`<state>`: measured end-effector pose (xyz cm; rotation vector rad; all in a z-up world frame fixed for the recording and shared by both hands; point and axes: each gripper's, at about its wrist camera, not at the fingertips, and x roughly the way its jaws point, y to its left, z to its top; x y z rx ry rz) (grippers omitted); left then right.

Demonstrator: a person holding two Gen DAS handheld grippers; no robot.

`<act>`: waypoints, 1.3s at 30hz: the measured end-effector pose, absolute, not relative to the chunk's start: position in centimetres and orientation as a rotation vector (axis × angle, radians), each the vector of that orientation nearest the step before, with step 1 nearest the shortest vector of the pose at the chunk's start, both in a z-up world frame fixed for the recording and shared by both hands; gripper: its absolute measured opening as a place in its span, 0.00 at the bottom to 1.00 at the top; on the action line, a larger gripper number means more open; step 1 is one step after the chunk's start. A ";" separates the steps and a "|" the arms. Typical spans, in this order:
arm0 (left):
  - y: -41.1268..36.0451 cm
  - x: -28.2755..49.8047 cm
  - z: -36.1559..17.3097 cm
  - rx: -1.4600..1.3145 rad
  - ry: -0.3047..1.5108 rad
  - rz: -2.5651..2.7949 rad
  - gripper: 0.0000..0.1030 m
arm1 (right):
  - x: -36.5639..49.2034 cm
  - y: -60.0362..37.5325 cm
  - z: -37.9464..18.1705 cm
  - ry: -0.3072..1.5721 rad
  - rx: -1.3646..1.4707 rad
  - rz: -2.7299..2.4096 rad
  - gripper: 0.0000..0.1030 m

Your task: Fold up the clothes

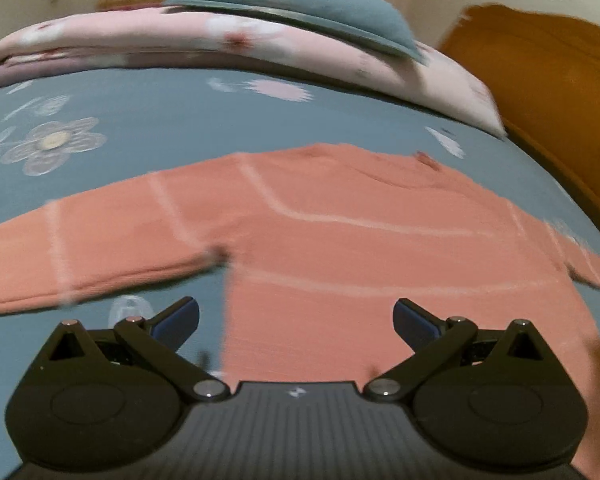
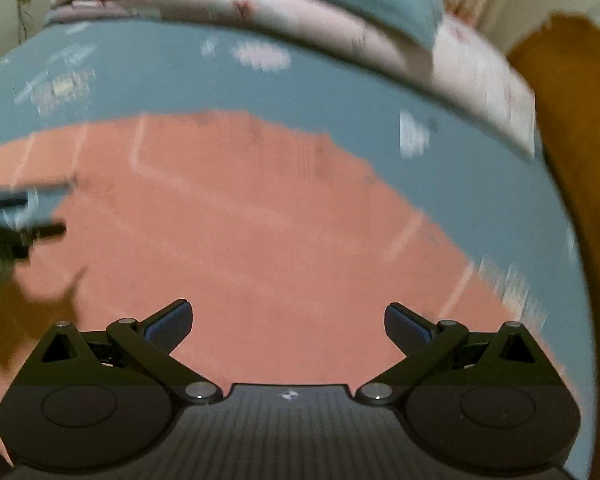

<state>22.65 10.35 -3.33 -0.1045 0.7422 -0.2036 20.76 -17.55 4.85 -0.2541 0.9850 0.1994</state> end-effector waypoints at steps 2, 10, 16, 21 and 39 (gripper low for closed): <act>8.7 22.3 -3.5 -0.065 0.739 -0.240 0.99 | 19.6 -18.7 1.3 1.029 -0.199 0.195 1.00; 4.2 22.3 -5.5 0.061 0.799 -0.303 0.99 | 16.8 -19.7 -6.8 1.001 -0.057 0.169 1.00; 3.1 22.5 -7.0 0.114 0.841 -0.288 0.99 | 15.6 -19.4 -7.5 0.916 -0.033 0.149 1.00; 3.4 22.4 -7.2 0.107 0.837 -0.294 0.99 | 15.2 -19.3 -7.8 0.877 -0.036 0.131 1.00; 3.7 22.1 -7.7 0.116 0.805 -0.315 0.99 | 11.2 -20.4 -7.1 0.898 -0.005 0.083 1.00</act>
